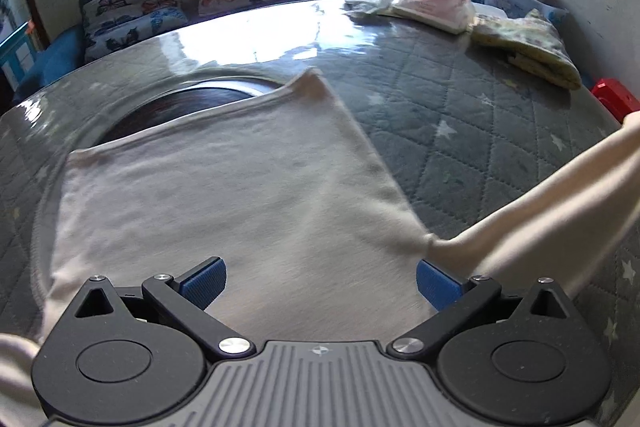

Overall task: Fold clothes
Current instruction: 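Lift the sleeve with the right tool and carry it across the body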

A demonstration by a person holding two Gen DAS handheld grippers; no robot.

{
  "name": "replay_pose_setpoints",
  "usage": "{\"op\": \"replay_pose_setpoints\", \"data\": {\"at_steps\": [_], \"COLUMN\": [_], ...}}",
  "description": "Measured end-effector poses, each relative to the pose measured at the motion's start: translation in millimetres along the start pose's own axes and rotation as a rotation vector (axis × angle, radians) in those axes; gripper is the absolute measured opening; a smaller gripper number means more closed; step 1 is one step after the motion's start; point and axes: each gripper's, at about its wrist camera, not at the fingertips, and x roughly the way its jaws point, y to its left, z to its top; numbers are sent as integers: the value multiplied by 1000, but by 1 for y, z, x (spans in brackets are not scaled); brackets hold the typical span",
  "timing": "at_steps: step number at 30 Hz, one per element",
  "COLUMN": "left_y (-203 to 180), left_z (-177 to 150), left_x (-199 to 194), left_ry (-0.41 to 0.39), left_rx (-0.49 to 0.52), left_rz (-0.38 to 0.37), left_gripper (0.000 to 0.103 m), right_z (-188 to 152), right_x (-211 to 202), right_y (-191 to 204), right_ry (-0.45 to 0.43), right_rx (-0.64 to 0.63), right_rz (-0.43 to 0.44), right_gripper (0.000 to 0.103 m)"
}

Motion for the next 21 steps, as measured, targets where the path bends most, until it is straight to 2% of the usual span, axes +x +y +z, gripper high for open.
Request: {"op": "replay_pose_setpoints", "data": {"at_steps": [9, 16, 21], "left_y": [51, 99, 135], "left_z": [-22, -40, -52], "left_x": [-24, -50, -64], "left_ry": [-15, -64, -92], "left_rx": [-61, -148, -210], "left_rz": [24, 19, 36], "left_gripper": [103, 103, 103], "right_z": [26, 37, 35], "right_x": [-21, -15, -1], "right_y": [65, 140, 201], "right_ry": [-24, -6, 38], "right_rx": [-119, -279, -392], "right_rz": [150, 254, 338], "right_gripper": [5, 5, 5]}}
